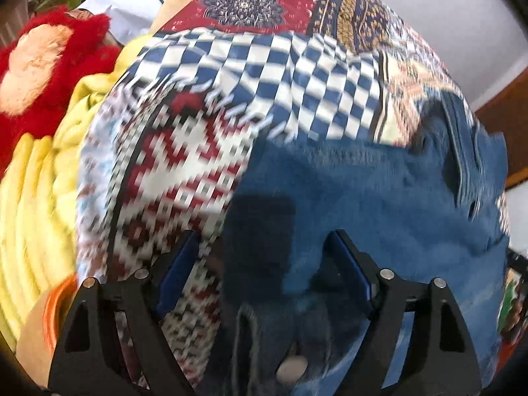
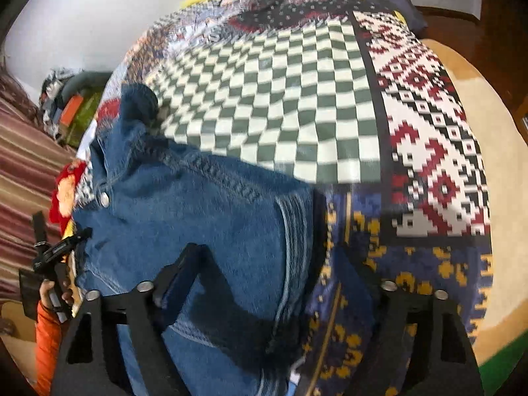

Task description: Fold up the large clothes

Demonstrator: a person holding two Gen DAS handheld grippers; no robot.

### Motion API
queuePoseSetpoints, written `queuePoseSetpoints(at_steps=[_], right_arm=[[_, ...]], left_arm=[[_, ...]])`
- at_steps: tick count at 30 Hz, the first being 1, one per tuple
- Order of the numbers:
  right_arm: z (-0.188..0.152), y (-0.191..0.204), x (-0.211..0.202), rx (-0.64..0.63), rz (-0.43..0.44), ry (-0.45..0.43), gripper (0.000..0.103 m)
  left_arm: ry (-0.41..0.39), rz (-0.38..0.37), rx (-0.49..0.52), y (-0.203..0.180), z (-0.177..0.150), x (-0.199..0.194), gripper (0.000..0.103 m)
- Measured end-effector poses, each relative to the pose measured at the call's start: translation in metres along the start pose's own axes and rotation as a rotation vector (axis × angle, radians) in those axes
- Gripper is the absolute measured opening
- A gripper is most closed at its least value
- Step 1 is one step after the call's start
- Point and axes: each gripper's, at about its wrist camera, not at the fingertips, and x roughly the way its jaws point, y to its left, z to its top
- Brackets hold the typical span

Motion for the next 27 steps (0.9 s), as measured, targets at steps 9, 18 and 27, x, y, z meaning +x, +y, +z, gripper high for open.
queuePoseSetpoints(at_steps=[9, 18, 27], right_arm=[[0.02, 0.021, -0.011, -0.087, 0.02, -0.055, 0.011], [0.08, 0.075, -0.044, -0.24, -0.093, -0.212, 0.009], [0.124, 0.085, 0.009, -0.305, -0.249, -0.202, 0.009]], left_arm=[[-0.048, 0.074, 0.145, -0.043, 0.013, -0.01, 0.012], [-0.244, 0.104, 0.14, -0.06, 0.051, -0.069, 0.009], [-0.228, 0.171, 0.159, -0.047, 0.073, -0.039, 0.01]])
